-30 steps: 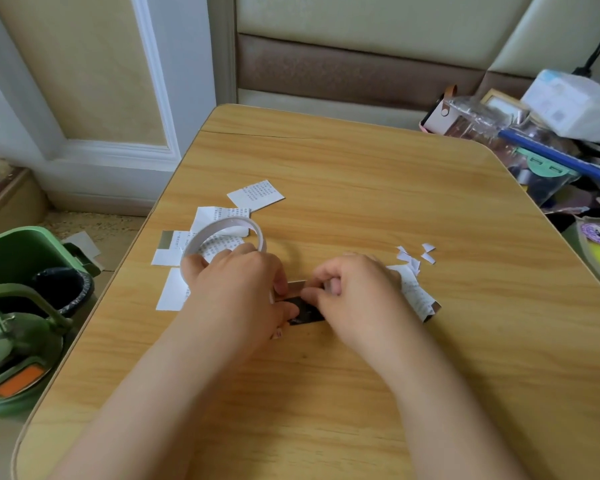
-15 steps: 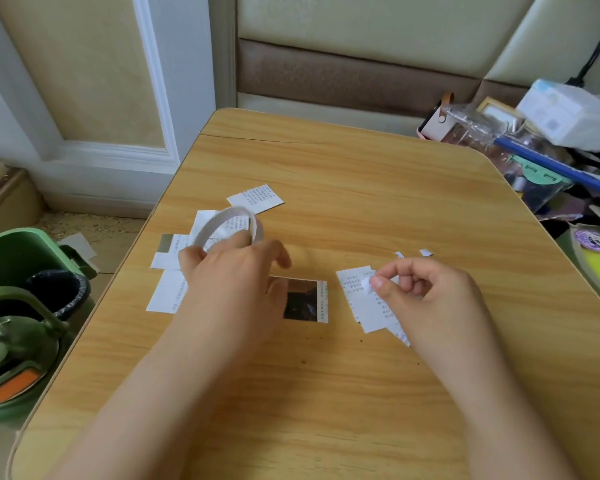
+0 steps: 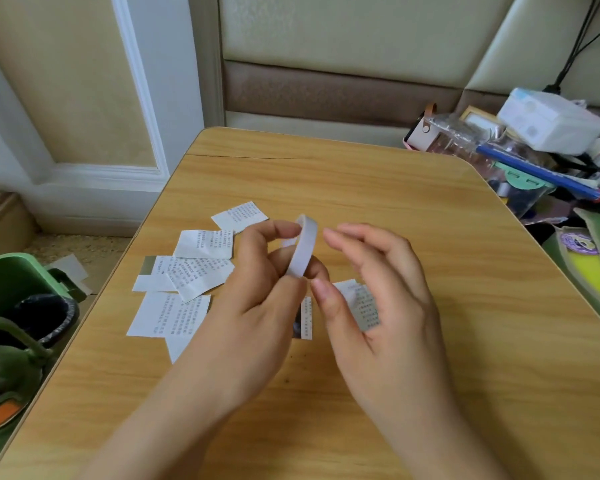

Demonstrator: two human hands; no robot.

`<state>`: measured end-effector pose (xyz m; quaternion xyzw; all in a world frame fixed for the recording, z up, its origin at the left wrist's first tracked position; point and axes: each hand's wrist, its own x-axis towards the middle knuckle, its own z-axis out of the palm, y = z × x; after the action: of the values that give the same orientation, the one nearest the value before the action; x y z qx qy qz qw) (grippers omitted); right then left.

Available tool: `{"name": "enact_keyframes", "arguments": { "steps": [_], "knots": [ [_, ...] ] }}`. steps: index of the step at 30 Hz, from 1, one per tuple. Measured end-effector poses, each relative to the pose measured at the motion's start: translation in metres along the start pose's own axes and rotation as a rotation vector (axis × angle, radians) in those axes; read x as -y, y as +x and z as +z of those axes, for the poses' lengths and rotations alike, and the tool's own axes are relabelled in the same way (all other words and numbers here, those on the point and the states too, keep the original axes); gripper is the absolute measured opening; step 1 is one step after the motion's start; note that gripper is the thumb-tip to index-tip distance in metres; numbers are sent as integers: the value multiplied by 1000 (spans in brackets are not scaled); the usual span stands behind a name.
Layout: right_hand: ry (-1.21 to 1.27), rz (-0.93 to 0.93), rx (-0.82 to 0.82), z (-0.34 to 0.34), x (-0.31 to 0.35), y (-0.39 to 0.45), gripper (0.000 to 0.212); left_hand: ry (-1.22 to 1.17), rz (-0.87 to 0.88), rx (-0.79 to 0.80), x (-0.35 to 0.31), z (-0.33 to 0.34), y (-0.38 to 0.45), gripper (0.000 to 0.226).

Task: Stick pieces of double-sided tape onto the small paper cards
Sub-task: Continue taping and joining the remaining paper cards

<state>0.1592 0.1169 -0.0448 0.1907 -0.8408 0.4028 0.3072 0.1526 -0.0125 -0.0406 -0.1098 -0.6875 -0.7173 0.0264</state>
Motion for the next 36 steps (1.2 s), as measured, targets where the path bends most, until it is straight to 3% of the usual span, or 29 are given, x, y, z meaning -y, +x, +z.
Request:
{"name": "enact_keyframes", "arguments": {
  "steps": [8,17,25,30,36],
  "knots": [
    [-35,-14,-36,-1,-3,1,30,-35,31,78,0,5,-3,26],
    [-114,-63,-115,-3,-5,-2,26,144,88,138,-5,3,-5,34],
    [-110,-65,-180,1,-5,-4,19,377,123,66,-3,2,-5,30],
    [-76,4,-137,0,-5,-3,5,418,110,42,-3,0,-5,21],
    [94,193,-129,0,-5,-3,13,461,107,-4,-5,0,-6,15]
  ]
}}
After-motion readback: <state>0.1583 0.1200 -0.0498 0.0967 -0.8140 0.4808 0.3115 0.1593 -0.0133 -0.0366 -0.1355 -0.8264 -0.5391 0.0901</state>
